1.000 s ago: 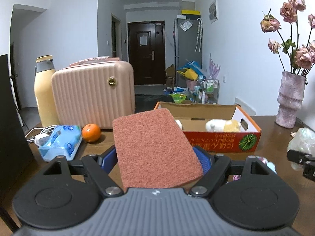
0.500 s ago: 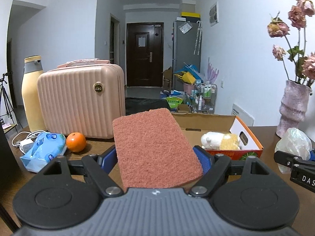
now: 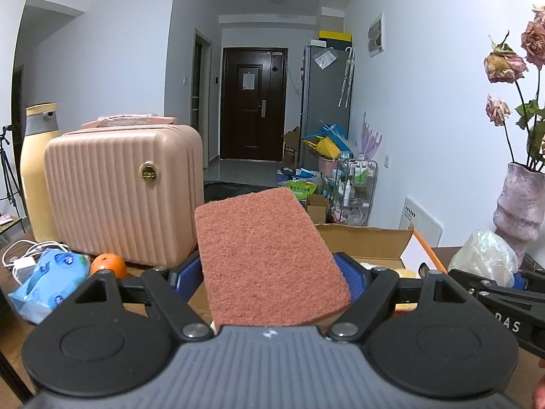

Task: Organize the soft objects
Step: 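Lift the sponge and bath puff and carry both toward the cardboard box, then lower the sponge with the left tool while the right tool lowers the bath puff, open both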

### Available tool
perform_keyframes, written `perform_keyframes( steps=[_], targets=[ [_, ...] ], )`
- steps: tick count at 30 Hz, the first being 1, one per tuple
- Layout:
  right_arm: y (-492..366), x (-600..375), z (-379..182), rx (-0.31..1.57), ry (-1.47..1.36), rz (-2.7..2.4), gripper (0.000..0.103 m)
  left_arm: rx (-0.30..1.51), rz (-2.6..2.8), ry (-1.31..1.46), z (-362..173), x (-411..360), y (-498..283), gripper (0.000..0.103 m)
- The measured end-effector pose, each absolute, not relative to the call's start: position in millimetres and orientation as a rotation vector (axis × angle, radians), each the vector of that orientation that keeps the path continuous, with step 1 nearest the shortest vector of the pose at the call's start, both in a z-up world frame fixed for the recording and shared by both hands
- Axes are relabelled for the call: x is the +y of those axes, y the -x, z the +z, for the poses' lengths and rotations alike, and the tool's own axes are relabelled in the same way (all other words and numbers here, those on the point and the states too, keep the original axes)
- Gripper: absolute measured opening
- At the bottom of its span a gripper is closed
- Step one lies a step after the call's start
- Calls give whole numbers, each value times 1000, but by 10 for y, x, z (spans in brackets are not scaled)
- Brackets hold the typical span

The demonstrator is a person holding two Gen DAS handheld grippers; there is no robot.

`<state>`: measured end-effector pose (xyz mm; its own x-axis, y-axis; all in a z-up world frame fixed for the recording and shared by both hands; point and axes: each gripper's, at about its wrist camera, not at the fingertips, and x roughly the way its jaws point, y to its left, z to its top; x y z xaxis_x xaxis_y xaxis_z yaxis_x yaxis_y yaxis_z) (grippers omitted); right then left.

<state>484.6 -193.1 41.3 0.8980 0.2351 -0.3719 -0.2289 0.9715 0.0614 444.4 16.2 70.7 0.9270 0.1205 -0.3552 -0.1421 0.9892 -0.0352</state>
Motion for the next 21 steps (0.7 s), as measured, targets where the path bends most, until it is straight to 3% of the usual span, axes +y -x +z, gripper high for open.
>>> perform_keyframes(
  steps=[21],
  targets=[
    [-5726,-1517,272,472,89,244,39,369,186,53,641,119,-5386,82]
  ],
)
